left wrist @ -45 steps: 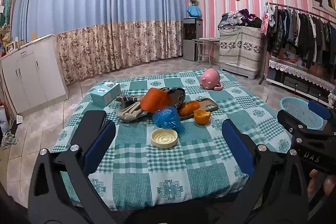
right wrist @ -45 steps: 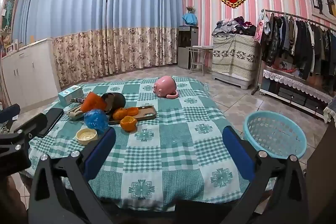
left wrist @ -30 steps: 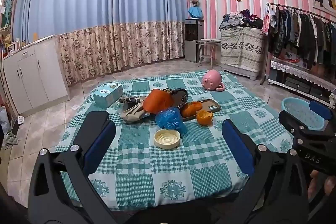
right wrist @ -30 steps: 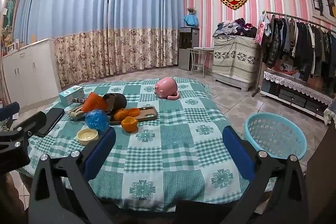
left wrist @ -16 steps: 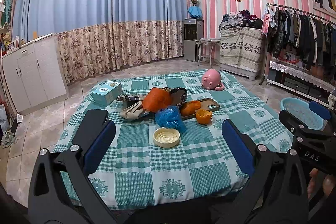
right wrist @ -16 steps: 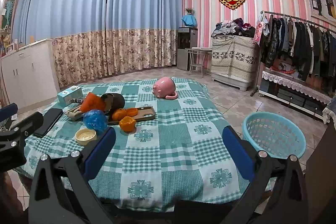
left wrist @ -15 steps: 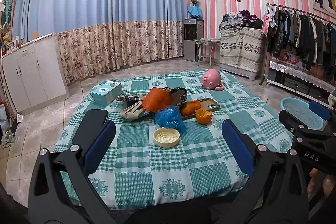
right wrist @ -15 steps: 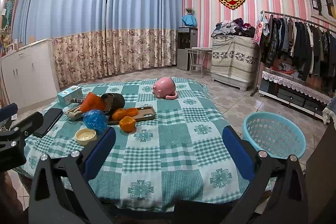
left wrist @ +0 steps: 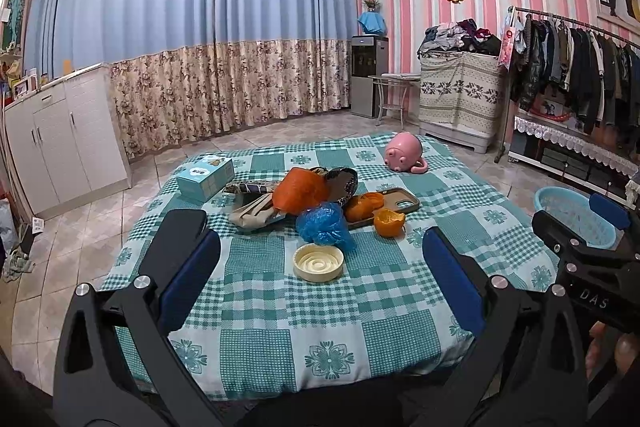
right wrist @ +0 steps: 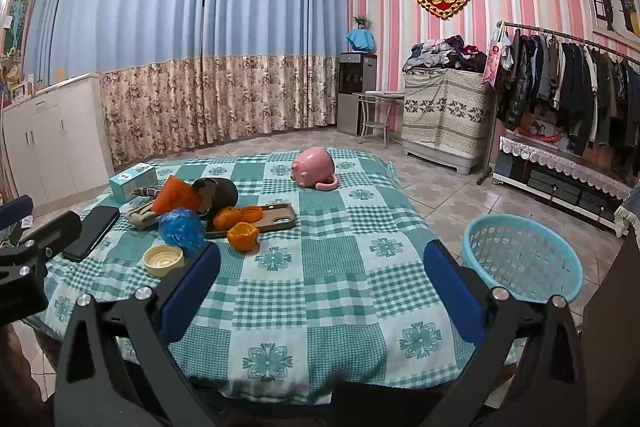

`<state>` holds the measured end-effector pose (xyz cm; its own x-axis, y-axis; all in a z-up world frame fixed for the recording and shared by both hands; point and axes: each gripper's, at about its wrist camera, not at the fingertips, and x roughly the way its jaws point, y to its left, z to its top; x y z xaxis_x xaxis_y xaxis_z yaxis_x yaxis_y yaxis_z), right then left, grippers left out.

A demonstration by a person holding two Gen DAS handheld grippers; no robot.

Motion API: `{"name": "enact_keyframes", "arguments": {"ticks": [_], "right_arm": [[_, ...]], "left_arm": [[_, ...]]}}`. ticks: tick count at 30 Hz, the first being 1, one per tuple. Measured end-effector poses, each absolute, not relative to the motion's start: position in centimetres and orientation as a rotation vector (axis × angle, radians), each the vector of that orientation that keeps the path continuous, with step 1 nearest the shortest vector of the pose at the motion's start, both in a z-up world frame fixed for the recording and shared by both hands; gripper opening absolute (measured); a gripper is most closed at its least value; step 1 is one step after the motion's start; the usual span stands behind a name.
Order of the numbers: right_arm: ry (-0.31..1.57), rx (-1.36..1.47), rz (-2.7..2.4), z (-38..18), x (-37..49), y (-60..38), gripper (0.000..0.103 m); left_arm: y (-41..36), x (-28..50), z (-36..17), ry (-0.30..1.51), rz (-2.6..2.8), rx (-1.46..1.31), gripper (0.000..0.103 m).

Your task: Collect trash

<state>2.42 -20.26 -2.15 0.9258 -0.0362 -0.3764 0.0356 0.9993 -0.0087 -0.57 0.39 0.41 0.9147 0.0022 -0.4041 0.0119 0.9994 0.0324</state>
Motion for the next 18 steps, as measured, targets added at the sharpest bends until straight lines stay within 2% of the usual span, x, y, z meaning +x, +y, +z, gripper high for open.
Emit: {"name": "enact_keyframes", "arguments": {"ticks": [18], "right_arm": [[0.38,-0.003,-0.036,-1.99,2.44,-20.41,0.099]], "left_arm": [[0.52,-0.48,0.35,0.415,-0.004,0.033,0.098]]}}
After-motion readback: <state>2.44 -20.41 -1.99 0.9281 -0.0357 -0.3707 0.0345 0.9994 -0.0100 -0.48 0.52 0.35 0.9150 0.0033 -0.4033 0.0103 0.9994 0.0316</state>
